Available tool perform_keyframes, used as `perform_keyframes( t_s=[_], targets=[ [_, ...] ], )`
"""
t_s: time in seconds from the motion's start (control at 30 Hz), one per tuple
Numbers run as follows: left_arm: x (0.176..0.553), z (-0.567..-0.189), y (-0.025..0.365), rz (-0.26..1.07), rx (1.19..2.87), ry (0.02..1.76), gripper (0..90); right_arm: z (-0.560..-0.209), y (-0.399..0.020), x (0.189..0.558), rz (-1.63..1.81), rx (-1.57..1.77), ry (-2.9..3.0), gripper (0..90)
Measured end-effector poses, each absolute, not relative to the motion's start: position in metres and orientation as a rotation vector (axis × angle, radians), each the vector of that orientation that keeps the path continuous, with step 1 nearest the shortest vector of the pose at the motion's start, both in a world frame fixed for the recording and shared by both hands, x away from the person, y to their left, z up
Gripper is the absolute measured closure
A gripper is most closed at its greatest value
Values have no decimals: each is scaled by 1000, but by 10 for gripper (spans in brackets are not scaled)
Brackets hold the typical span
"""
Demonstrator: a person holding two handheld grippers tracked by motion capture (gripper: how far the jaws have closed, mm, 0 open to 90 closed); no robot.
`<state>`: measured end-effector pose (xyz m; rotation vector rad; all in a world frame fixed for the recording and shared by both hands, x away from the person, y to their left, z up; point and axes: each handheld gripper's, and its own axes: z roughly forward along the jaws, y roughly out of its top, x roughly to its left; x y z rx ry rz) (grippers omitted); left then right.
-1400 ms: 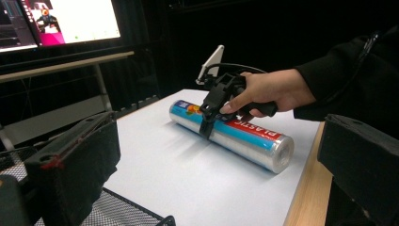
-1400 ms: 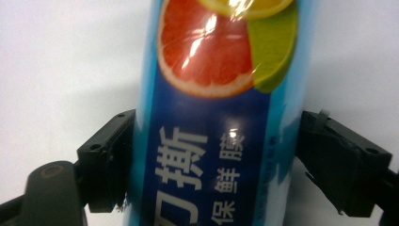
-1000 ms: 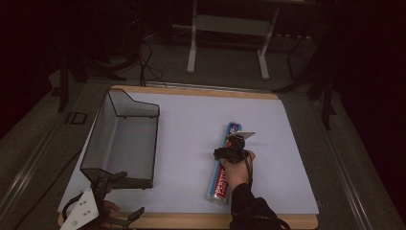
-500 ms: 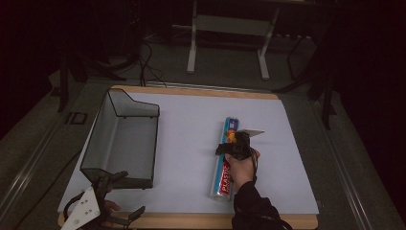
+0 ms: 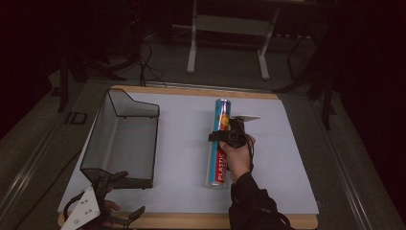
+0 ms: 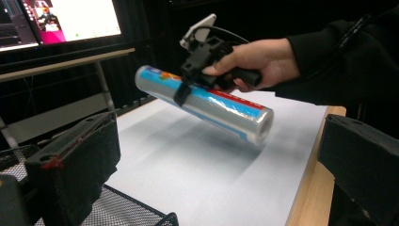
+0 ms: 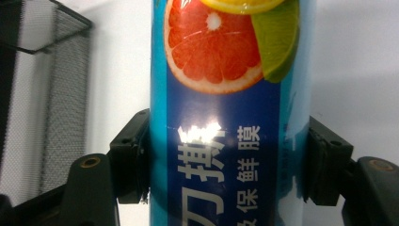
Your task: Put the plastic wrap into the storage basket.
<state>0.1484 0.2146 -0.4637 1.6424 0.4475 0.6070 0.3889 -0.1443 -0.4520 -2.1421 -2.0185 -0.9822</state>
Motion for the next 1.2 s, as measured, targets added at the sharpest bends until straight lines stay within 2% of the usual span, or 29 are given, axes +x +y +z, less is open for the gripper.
perform_keyframes(
  t_s=[0.7, 0.77, 1.2],
  targets=[
    [149, -464, 215, 603, 1638, 451, 6, -399, -87, 402, -1206, -1978, -2125, 317],
    [149, -464, 215, 604, 1639, 452, 6, -393, -72, 404, -1232, -1929, -2139, 317],
    [149, -464, 218, 599, 1635, 456, 6, -384, -20, 405, -1283, -1830, -2223, 317]
  ],
)
